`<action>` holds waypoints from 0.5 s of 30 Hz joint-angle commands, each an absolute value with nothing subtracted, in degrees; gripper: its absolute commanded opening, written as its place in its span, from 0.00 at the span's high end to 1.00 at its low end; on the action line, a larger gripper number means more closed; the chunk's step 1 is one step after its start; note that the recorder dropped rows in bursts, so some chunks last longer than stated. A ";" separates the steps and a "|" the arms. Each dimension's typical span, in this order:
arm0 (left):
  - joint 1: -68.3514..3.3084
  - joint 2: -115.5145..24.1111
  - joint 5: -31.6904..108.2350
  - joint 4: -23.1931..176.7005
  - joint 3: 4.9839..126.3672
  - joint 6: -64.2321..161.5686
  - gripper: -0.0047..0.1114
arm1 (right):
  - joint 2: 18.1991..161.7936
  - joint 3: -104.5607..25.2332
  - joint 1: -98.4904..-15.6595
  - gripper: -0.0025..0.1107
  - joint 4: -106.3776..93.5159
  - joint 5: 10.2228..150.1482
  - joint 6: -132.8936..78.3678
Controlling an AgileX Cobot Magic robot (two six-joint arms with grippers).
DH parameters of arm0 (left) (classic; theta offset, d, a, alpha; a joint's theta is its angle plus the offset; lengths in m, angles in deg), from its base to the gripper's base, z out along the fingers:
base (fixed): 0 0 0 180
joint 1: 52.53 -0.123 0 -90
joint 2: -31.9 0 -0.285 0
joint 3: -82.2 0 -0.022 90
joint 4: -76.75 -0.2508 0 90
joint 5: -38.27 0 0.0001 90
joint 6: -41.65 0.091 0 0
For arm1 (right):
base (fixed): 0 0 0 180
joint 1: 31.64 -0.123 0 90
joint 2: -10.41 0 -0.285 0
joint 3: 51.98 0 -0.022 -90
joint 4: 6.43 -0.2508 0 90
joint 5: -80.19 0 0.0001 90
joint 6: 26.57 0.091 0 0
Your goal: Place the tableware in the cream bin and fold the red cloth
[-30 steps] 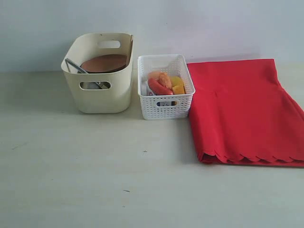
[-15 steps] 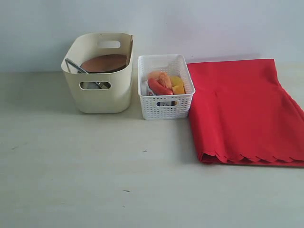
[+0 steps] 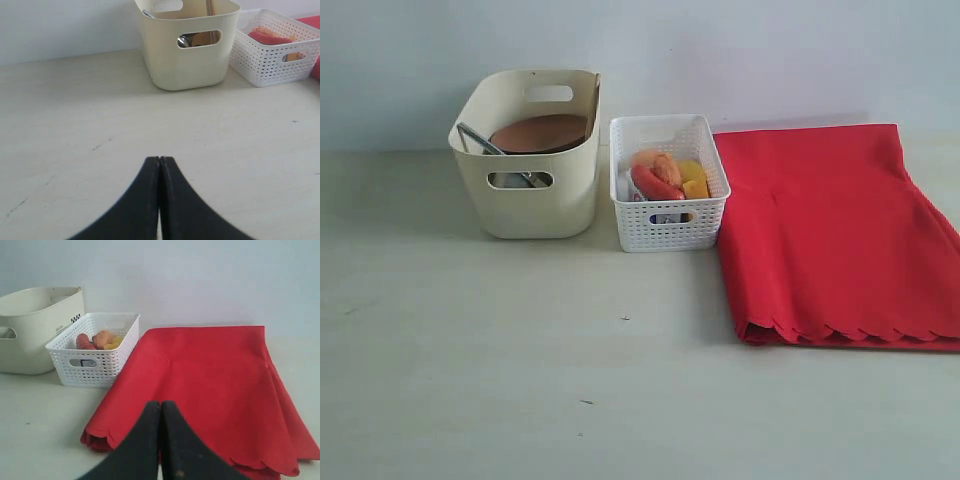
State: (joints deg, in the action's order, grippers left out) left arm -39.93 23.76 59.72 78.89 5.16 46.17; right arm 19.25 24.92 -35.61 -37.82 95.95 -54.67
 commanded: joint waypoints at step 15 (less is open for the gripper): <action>-40.08 24.11 58.90 78.94 4.98 45.90 0.96 | 18.20 25.23 -35.70 0.98 -4.53 96.30 -19.16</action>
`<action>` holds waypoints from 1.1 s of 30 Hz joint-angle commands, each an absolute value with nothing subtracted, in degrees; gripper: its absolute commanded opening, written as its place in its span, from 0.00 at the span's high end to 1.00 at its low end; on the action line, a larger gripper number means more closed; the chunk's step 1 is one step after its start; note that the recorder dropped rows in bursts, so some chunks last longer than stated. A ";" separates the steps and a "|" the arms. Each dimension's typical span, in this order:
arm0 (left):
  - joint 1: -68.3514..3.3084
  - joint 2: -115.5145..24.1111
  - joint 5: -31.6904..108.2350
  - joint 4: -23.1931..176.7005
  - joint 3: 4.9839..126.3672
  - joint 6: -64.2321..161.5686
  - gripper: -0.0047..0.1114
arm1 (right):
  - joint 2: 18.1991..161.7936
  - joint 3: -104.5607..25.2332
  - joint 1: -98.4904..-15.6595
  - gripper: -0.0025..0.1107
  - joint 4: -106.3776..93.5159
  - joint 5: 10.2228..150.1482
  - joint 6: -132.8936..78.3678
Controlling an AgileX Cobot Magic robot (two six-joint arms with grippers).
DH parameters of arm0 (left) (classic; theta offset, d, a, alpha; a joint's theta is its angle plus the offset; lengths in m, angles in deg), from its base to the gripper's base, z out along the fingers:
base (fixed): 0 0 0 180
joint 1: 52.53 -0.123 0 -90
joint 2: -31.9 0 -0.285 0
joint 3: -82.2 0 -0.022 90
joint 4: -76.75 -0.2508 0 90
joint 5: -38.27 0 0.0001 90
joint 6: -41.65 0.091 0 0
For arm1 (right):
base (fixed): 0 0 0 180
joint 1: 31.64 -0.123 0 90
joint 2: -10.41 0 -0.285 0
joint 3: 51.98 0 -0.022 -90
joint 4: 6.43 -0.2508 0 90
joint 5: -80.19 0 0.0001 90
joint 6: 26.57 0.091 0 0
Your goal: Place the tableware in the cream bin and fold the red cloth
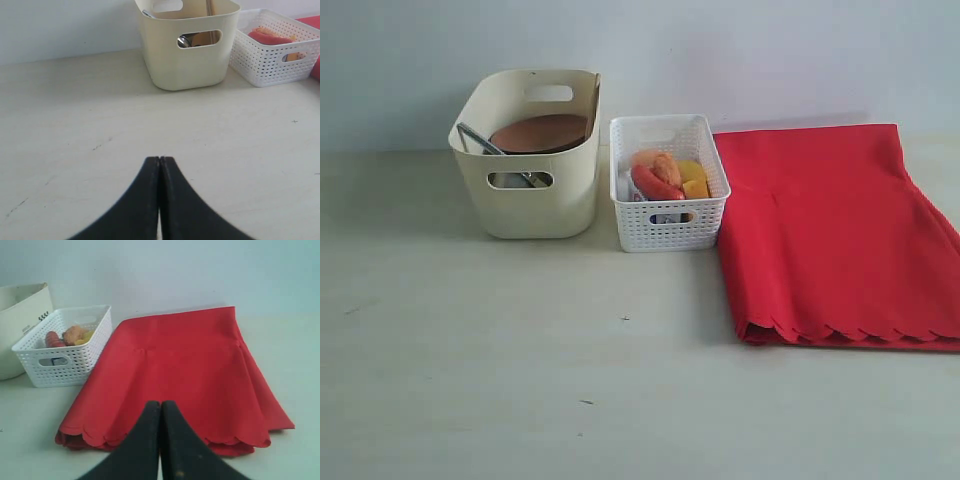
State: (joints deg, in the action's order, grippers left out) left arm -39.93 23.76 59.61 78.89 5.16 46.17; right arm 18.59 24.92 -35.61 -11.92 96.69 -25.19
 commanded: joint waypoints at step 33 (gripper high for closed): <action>-40.08 24.11 58.90 78.94 4.98 45.90 0.96 | 18.20 25.23 -35.70 0.98 -2.55 96.30 -19.83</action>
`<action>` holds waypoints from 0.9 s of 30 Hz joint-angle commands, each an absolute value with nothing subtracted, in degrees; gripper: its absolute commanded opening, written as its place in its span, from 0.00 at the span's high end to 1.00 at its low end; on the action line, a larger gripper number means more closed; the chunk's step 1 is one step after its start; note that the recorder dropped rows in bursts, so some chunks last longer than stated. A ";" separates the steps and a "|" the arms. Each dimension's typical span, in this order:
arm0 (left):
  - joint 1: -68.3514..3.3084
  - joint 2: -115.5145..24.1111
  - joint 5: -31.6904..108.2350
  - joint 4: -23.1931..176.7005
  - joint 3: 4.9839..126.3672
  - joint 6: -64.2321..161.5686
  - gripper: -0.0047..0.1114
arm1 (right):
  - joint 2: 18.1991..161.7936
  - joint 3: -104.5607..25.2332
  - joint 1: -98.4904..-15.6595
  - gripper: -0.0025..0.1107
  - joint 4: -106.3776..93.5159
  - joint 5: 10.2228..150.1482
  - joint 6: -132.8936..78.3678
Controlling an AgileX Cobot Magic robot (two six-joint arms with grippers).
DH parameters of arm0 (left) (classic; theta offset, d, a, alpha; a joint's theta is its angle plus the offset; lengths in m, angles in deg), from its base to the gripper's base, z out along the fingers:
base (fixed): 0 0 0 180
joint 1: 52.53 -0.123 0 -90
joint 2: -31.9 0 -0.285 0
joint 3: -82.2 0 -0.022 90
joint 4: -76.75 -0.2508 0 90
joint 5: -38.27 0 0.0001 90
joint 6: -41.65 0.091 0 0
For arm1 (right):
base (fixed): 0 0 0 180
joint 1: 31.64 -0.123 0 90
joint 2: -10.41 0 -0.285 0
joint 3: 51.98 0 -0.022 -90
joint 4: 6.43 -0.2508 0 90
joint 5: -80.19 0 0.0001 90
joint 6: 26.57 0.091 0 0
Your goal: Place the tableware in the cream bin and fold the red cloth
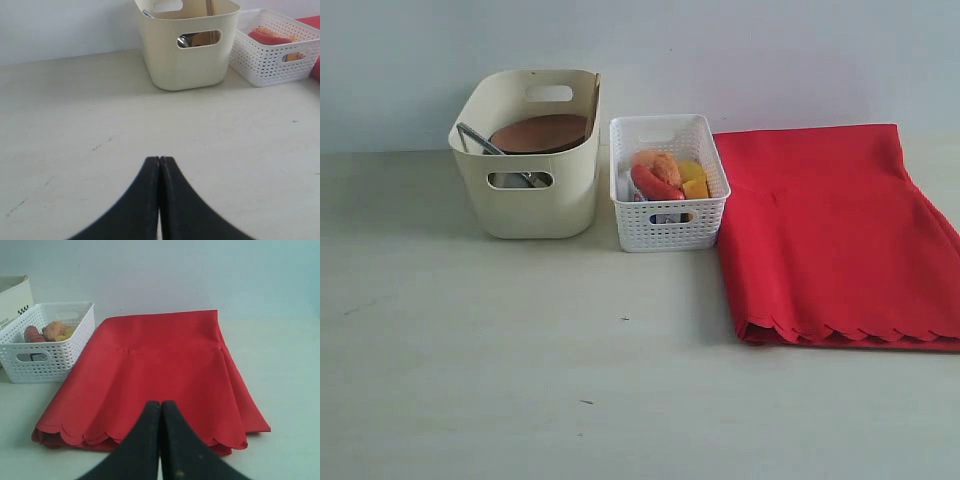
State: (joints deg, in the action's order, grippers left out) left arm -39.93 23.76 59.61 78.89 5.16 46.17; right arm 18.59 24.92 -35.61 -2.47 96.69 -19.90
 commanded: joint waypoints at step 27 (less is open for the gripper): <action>-46.83 24.11 58.46 78.57 4.98 41.65 0.96 | 18.20 25.23 -35.70 0.98 -2.55 96.30 -19.36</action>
